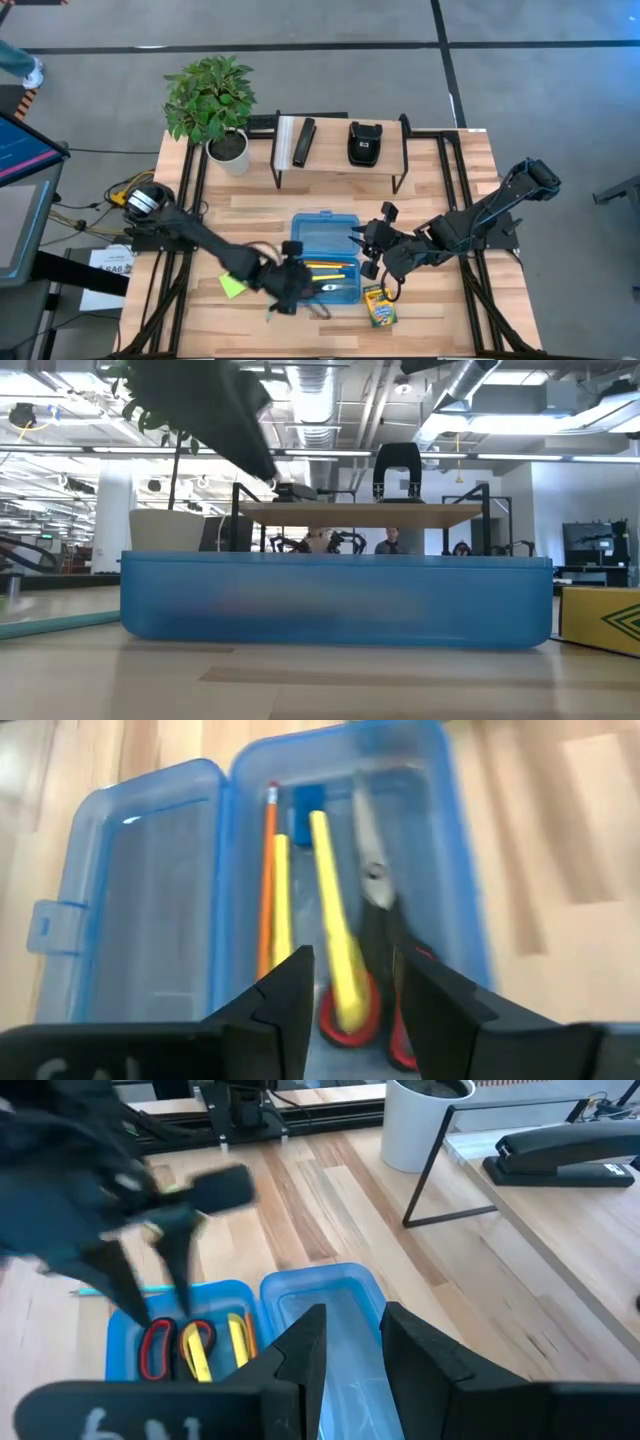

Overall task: Pack school essentials
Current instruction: Put the light blue pencil into the supply box, then put the sticky note into the supply box

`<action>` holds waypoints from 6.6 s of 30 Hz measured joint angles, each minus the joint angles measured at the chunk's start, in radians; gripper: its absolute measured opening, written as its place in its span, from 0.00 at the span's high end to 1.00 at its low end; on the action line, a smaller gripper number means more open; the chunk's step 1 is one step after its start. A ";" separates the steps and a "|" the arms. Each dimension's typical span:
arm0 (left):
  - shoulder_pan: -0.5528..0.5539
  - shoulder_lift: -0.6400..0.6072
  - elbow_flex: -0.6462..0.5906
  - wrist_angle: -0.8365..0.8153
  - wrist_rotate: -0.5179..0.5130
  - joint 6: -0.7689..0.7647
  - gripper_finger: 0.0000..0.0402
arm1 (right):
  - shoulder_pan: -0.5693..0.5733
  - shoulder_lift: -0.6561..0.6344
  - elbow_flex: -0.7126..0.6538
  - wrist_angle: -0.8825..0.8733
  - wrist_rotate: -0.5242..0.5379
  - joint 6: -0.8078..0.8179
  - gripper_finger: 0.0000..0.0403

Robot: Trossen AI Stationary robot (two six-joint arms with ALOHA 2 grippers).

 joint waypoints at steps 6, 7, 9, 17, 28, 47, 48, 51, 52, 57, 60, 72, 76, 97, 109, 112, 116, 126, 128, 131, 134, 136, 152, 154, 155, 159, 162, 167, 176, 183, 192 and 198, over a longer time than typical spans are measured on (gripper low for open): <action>-0.134 -0.061 -0.099 -0.004 -0.139 -0.148 0.69 | 0.000 0.001 0.000 0.000 0.000 0.020 0.71; -0.152 -0.073 -0.120 -0.002 -0.153 -0.185 0.69 | 0.000 0.001 0.000 0.000 0.000 0.024 0.71; -0.182 -0.093 -0.158 -0.004 -0.160 -0.281 0.69 | 0.000 0.001 0.000 -0.001 0.000 0.025 0.71; -0.215 -0.109 -0.247 0.000 -0.109 -0.743 0.69 | -0.011 0.001 0.000 0.001 0.000 0.026 0.71; -0.198 -0.077 -0.285 -0.012 -0.089 -0.943 0.69 | -0.012 0.002 0.000 0.001 -0.001 0.029 0.71; -0.131 0.010 -0.283 0.012 0.028 -0.966 0.69 | -0.017 0.002 0.000 0.004 -0.003 0.032 0.71; -0.128 0.010 -0.283 -0.005 0.031 -0.971 0.69 | -0.017 0.002 0.000 0.004 -0.003 0.032 0.71; -0.121 0.008 -0.281 -0.063 0.039 -1.004 0.70 | -0.017 0.002 0.000 0.004 -0.003 0.031 0.71; -0.119 0.007 -0.281 -0.082 0.044 -1.014 0.71 | -0.017 0.002 0.000 0.004 -0.003 0.029 0.71; -0.117 0.004 -0.286 -0.105 0.061 -1.019 0.78 | -0.017 0.002 0.000 0.004 -0.003 0.028 0.71; -0.114 0.004 -0.287 -0.106 0.068 -1.004 0.83 | -0.018 0.002 0.000 0.003 -0.003 0.028 0.71; -0.096 -0.017 -0.292 -0.112 0.083 -0.925 0.99 | -0.018 0.002 0.000 0.002 -0.003 0.025 0.71; -0.096 -0.049 -0.294 -0.121 0.075 -0.925 1.00 | -0.023 0.002 0.000 0.001 -0.003 0.025 0.71; -0.106 -0.092 -0.067 -0.249 -0.025 -0.537 1.00 | -0.025 0.002 0.000 -0.003 -0.004 0.025 0.71; 0.061 -0.030 -0.030 0.082 0.148 -0.146 1.00 | -0.031 0.002 -0.002 -0.012 -0.004 0.025 0.71; 0.081 0.015 -0.015 0.124 0.198 -0.103 1.00 | -0.032 0.002 -0.001 -0.026 -0.004 0.028 0.71; 0.088 0.080 0.040 0.142 0.242 -0.059 1.00 | -0.038 0.002 -0.001 -0.024 -0.004 0.028 0.71; 0.095 0.249 0.225 0.056 0.281 0.042 1.00 | -0.035 0.002 -0.001 -0.024 -0.004 0.028 0.71; 0.104 0.276 0.242 0.067 0.285 0.043 1.00 | -0.031 0.002 -0.001 -0.028 -0.004 0.028 0.71; 0.120 0.287 0.245 0.058 0.282 0.035 1.00 | -0.030 0.002 -0.001 -0.028 -0.005 0.028 0.71; 0.127 0.290 0.240 0.023 0.266 0.010 0.98 | -0.030 0.002 -0.001 -0.027 -0.006 0.028 0.71; 0.131 0.291 0.243 0.039 0.271 0.012 0.95 | -0.031 0.002 0.000 -0.032 -0.006 0.028 0.71; 0.083 0.170 0.242 -0.062 0.177 0.037 0.61 | -0.032 0.002 0.000 -0.029 -0.005 0.025 0.71; 0.055 0.118 0.226 -0.072 0.111 0.042 0.60 | -0.032 0.002 0.000 -0.032 -0.005 0.025 0.71; 0.039 0.085 0.207 -0.070 0.079 0.043 0.60 | -0.031 0.002 0.000 -0.033 -0.005 0.025 0.71; -0.016 -0.054 0.094 -0.053 -0.038 0.006 0.60 | -0.029 0.002 0.000 -0.034 -0.005 0.025 0.71; -0.047 -0.165 -0.039 0.017 -0.106 -0.040 0.60 | -0.029 0.002 0.000 -0.033 -0.005 0.025 0.71; -0.093 -0.364 -0.289 0.190 -0.170 -0.137 0.60 | -0.033 0.002 0.000 -0.027 -0.005 0.026 0.71; -0.163 -0.595 -0.528 0.248 -0.238 -0.330 0.60 | -0.060 0.002 0.000 -0.018 -0.004 0.026 0.71; -0.198 -0.618 -0.555 0.227 -0.264 -0.365 0.60 | -0.071 0.002 0.000 -0.015 -0.004 0.026 0.71; -0.211 -0.614 -0.555 0.191 -0.269 -0.397 0.60 | -0.094 0.129 0.001 0.033 -0.004 -0.033 0.71; -0.316 -0.623 -0.556 0.080 -0.382 -0.493 0.60 | -0.146 0.233 0.000 0.094 -0.071 -0.063 0.71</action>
